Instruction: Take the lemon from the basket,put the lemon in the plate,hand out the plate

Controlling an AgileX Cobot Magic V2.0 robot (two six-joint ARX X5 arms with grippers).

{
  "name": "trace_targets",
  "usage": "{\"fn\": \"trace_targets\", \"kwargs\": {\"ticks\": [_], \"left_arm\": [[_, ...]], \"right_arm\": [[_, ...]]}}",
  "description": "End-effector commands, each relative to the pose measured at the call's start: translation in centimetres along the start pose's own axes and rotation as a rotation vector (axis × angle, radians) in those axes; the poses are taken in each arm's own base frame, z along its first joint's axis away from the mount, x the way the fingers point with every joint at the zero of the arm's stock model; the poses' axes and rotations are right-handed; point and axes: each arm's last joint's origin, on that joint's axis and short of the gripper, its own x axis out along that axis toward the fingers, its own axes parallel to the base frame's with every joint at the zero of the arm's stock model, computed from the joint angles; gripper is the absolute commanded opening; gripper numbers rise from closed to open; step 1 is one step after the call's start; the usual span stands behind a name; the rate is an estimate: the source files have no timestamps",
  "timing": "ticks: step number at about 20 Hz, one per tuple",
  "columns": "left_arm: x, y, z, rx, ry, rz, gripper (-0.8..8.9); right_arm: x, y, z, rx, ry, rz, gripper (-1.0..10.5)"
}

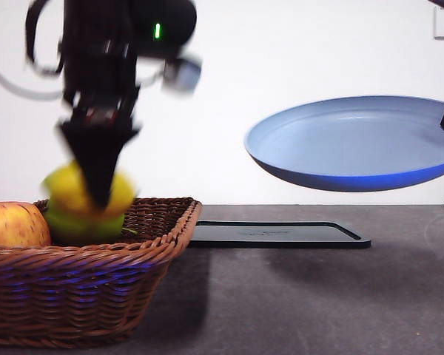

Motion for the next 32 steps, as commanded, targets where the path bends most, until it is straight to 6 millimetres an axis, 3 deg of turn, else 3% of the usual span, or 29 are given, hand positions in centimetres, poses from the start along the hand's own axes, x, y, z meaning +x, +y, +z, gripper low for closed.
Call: {"fn": "trace_targets", "kwargs": {"ticks": [1,5,8,12,17,24,27,32], "left_arm": [[-4.3,0.4,1.0,-0.035,-0.203,-0.074,1.13],[-10.4,0.4,2.5,-0.051,-0.517,-0.26,1.13],[-11.6,-0.6,3.8,-0.042,-0.638,-0.318,1.13],[-11.0,-3.0,5.9,0.001,-0.639,-0.331,1.13],[-9.0,-5.9,8.4,0.041,-0.548,-0.216,1.13],[-5.3,-7.2,10.8,0.006,-0.453,-0.203,1.19],[-4.8,-7.2,11.0,-0.018,-0.438,-0.214,2.59],[-4.8,-7.2,11.2,-0.042,-0.453,-0.216,3.85]], "right_arm": [[0.5,-0.1,0.4,0.012,-0.002,-0.025,0.0],[2.3,-0.6,0.4,0.049,0.077,-0.029,0.0],[3.5,-0.5,0.2,0.096,0.151,0.094,0.0],[4.0,-0.3,0.1,0.111,0.185,0.164,0.0],[4.0,-0.2,0.1,0.125,0.196,0.216,0.0],[4.0,-0.1,0.1,0.125,0.197,0.216,0.0],[4.0,-0.1,0.1,0.125,0.196,0.216,0.0],[4.0,-0.1,0.1,0.145,0.199,0.214,0.0]]}}
